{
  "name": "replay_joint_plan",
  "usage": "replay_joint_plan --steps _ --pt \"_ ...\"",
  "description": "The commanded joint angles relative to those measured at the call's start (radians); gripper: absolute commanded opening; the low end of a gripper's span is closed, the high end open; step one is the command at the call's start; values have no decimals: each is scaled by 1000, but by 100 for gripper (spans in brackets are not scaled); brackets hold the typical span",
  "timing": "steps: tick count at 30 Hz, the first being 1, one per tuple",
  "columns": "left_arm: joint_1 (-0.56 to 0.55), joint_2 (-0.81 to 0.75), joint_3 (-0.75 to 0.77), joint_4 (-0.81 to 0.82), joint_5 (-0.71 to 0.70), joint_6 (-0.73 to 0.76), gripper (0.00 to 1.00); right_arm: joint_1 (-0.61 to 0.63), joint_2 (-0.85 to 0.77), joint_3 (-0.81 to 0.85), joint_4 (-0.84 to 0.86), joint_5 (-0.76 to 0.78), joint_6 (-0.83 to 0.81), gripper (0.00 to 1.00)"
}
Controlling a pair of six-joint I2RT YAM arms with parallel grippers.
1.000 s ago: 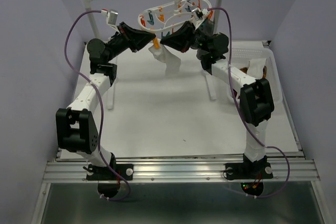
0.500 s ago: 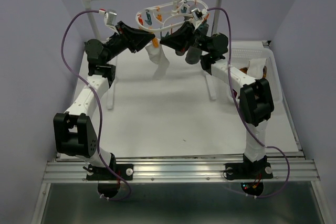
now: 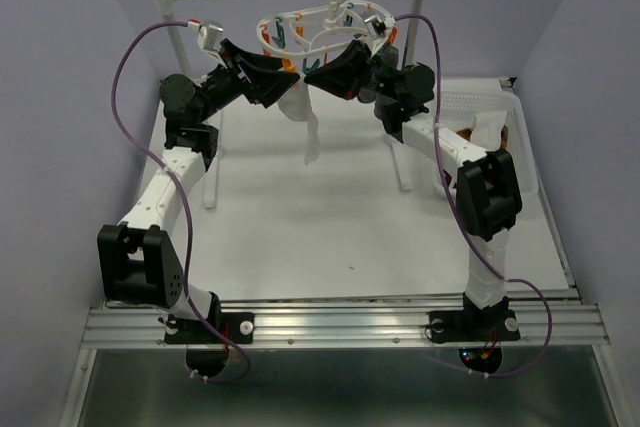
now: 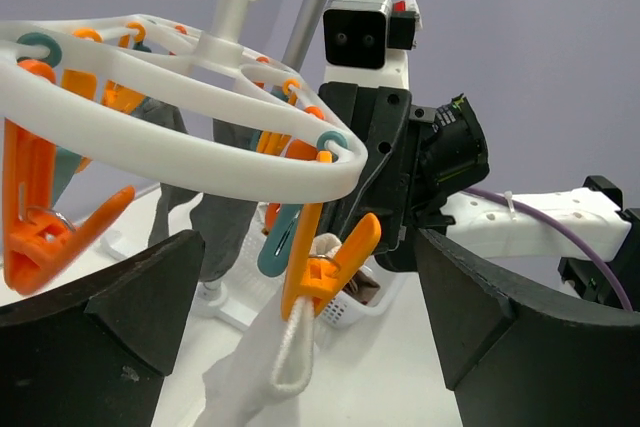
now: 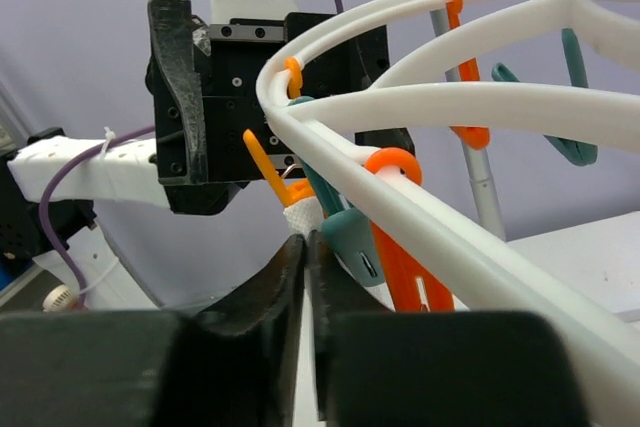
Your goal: Clip the socks to the hanger
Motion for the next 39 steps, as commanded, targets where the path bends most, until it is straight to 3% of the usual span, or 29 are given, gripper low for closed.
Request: replay_joint_plan --steps 1,4,6,10,18,25,32,39 --pt "-6 -73 -11 -20 -23 51 99 9 -41 -19 -2 30 -29 17" --pt "-4 -94 -28 -72 -53 92 99 9 -88 -85 -89 56 -110 38" --pt "-6 -123 -37 -121 -99 127 99 9 -122 -143 -137 80 -188 65" --pt "-6 -192 -76 -260 -180 206 99 9 -217 -227 -321 178 -343 100" --pt "-6 -292 -136 -408 -345 295 99 9 -366 -349 -490 296 -501 100" --pt "-7 -418 -212 -456 -397 298 99 9 -541 -481 -703 587 -636 100" --pt "-9 -528 -292 -511 -475 275 99 9 -751 -672 -763 826 -669 100" --pt "-14 -575 -291 -546 -489 244 99 9 -690 -521 -995 800 -690 100"
